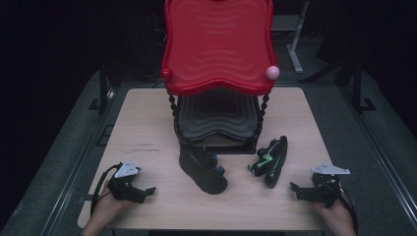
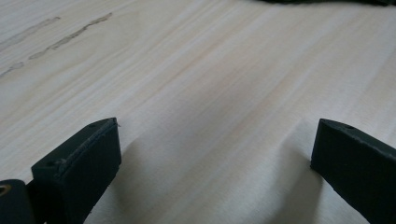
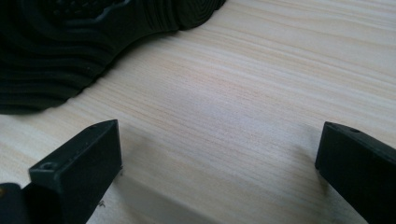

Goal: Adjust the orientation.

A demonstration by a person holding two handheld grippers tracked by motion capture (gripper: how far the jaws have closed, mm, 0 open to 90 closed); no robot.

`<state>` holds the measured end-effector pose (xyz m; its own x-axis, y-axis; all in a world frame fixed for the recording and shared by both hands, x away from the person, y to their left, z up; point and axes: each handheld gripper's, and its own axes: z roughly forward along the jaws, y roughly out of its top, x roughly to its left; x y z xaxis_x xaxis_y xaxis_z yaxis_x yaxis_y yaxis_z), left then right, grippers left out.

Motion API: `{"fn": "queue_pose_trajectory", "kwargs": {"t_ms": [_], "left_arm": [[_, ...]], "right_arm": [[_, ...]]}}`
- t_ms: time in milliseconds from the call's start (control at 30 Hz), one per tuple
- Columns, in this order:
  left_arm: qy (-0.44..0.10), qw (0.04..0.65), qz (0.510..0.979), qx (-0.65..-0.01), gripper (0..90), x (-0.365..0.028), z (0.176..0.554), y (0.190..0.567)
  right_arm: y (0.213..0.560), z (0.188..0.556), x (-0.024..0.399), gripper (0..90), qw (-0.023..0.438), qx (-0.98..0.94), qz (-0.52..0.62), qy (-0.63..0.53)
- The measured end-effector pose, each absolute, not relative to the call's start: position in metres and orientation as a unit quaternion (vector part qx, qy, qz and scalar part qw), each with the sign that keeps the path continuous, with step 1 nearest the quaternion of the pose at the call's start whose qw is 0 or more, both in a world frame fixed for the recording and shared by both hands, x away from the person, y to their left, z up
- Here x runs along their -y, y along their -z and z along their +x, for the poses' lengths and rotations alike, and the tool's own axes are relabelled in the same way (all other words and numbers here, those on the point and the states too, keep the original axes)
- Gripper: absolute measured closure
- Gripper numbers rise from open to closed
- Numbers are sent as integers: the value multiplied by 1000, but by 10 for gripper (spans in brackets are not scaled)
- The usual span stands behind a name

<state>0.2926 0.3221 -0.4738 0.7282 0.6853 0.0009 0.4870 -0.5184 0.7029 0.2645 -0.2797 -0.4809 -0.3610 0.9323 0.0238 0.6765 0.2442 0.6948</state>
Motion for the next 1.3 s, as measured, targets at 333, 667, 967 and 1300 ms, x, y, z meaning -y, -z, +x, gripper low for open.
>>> {"fn": "queue_pose_trajectory", "kwargs": {"t_ms": [333, 667, 967, 1300], "left_arm": [[-140, 352, 858, -347, 12, -321, 292, 473], [-113, 361, 862, -338, 168, -320, 291, 465], [-58, 410, 859, -302, 884, -298, 297, 438], [-66, 442, 849, -282, 900, -265, 323, 411]], "right_arm": [[481, 265, 281, 0, 201, -763, 527, -315], [481, 265, 281, 0, 202, -763, 526, -315], [481, 265, 281, 0, 202, -763, 526, -315], [481, 265, 281, 0, 202, -763, 527, -315]]}}
